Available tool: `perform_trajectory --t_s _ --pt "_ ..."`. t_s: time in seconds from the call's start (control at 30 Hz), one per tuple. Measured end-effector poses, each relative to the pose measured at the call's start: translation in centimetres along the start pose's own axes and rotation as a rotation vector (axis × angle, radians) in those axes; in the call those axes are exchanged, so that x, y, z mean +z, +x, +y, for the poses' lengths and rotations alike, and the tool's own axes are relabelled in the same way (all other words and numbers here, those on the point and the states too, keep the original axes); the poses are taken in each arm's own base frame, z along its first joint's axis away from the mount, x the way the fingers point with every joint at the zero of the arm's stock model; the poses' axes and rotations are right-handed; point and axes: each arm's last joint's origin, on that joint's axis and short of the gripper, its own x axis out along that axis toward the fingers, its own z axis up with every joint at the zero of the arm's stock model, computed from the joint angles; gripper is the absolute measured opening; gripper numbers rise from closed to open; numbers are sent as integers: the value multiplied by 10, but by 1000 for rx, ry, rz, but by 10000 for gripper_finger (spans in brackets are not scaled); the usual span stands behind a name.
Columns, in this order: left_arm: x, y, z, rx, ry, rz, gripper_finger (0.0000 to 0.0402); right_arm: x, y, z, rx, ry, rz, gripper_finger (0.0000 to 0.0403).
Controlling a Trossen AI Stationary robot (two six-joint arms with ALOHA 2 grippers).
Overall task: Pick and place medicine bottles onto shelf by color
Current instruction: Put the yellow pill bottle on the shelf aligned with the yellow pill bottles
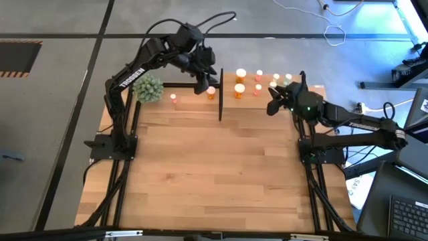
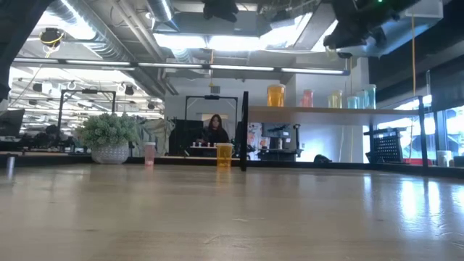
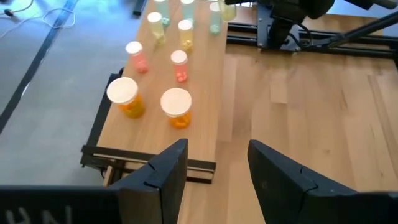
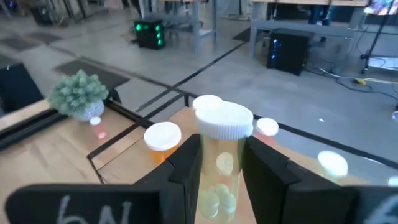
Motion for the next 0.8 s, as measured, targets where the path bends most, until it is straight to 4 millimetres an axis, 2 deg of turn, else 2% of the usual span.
perform_trajectory --t_s 0.27,0.47,0.8 --pt "-1 -2 7 16 11 1 163 -40 -2 5 14 39 -89 106" --pt "-2 -2 7 18 13 1 163 -62 -2 9 -18 79 -149 106" --pt "1 -1 8 26 22 -26 163 -75 -17 18 -121 100 -183 106"
